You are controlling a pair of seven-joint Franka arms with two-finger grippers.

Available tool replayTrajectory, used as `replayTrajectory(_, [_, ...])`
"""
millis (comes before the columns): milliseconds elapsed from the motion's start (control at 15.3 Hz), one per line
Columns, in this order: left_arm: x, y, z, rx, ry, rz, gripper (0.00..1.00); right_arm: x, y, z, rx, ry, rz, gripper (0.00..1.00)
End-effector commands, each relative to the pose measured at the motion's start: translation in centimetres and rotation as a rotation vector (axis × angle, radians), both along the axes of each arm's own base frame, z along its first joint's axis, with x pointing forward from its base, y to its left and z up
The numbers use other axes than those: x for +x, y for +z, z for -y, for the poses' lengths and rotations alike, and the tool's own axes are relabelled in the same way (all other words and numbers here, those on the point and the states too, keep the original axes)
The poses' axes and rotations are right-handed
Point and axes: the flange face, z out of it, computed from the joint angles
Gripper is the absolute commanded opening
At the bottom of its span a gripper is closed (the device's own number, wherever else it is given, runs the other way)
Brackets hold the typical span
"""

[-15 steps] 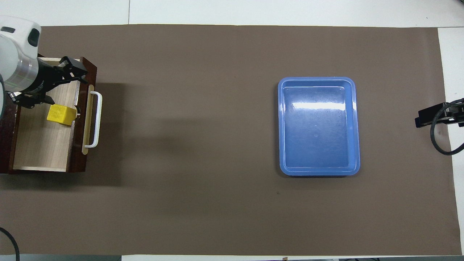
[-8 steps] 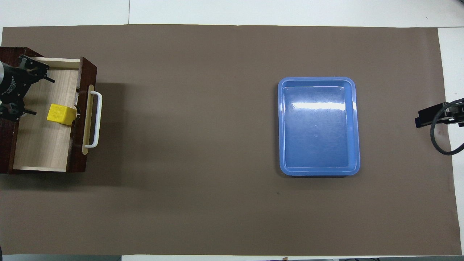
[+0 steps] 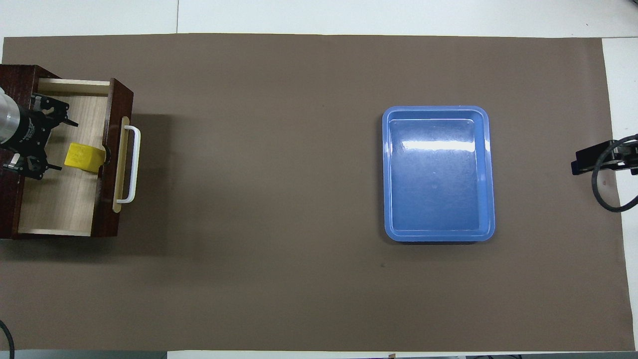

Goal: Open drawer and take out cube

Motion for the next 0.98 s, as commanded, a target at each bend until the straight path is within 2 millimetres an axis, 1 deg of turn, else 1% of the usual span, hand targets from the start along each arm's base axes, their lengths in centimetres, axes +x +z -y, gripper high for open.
replayTrajectory(0, [-1.1, -0.3, 0.0, -0.012, 0.040, 0.018, 1.00, 0.1, 0.2, -0.3, 0.020, -0.015, 0.020, 1.00])
replayTrajectory(393, [-1.3, -1.2, -0.3, -0.012, 0.071, 0.024, 1.00, 0.1, 0.3, -0.4, 0.017, -0.041, 0.021, 1.00])
replayTrajectory(524, [-1.4, -1.3, -0.2, -0.012, 0.069, 0.025, 0.99, 0.1, 0.3, -0.5, 0.015, -0.063, 0.021, 1.00])
replayTrajectory(590, [-1.4, -1.5, -0.2, -0.012, 0.069, 0.025, 0.97, 0.1, 0.3, -0.5, 0.015, -0.067, 0.023, 1.00])
replayTrajectory(721, [-1.6, -1.7, -0.2, -0.012, 0.085, 0.026, 0.87, 0.1, 0.2, -0.6, 0.013, -0.086, 0.021, 1.00])
replayTrajectory(852, [-1.6, -1.6, -0.2, -0.012, 0.090, 0.028, 0.74, 0.0, -0.2, -1.1, 0.014, -0.121, 0.012, 1.00])
replayTrajectory(917, [-1.6, -1.6, 0.0, -0.012, 0.087, 0.026, 0.68, -0.1, -0.6, -1.6, 0.030, -0.183, 0.007, 1.00])
